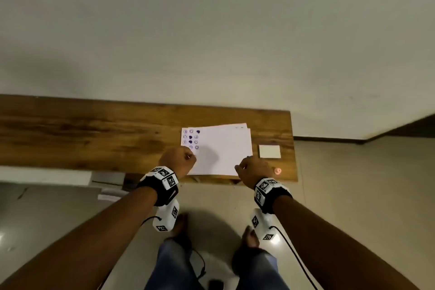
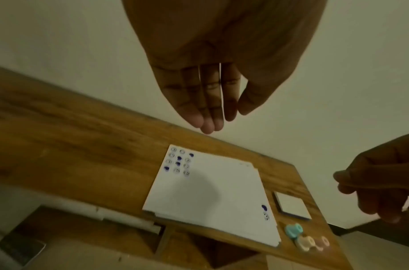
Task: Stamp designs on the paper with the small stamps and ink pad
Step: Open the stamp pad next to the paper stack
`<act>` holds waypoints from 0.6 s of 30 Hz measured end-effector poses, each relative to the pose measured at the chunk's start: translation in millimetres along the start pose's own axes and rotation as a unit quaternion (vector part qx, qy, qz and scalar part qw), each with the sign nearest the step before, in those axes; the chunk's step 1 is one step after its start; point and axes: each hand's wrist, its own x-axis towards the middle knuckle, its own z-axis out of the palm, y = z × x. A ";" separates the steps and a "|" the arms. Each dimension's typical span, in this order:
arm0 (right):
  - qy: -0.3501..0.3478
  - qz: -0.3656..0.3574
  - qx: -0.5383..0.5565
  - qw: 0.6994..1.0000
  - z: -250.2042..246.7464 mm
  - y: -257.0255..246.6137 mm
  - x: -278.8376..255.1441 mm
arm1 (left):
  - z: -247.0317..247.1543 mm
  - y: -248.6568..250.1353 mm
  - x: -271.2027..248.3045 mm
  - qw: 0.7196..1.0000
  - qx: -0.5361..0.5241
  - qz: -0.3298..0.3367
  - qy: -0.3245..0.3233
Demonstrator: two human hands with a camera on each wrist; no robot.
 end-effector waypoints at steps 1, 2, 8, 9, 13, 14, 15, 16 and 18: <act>-0.009 0.010 -0.006 1.000 14.2 4.8 4.0 | 18.0 -13.4 4.8 1.000 -0.011 -0.008 -0.016; -0.003 0.013 -0.012 1.000 25.3 8.9 8.3 | 29.3 -21.5 6.8 0.999 -0.023 -0.015 -0.020; 0.043 0.034 0.026 0.998 112.7 48.2 41.1 | 125.5 -86.9 16.0 0.994 -0.104 -0.007 -0.013; 0.044 0.037 0.038 0.998 130.0 56.5 48.7 | 144.7 -100.0 22.2 0.992 -0.123 -0.005 -0.007; 0.109 -0.007 0.064 0.992 172.1 81.0 78.5 | 192.8 -131.5 50.8 0.985 -0.165 0.026 0.046; 0.135 -0.020 0.068 0.988 183.0 87.1 88.3 | 203.6 -137.9 59.8 0.982 -0.173 0.032 0.065; 0.155 -0.032 0.071 0.985 193.5 92.4 95.6 | 214.5 -142.9 66.2 0.980 -0.178 0.039 0.080; 0.172 -0.039 0.078 0.981 195.6 96.3 99.5 | 216.5 -140.0 70.5 0.978 -0.182 0.049 0.087; 0.209 -0.059 0.094 0.972 208.5 105.6 110.0 | 227.9 -138.5 81.3 0.972 -0.192 0.073 0.116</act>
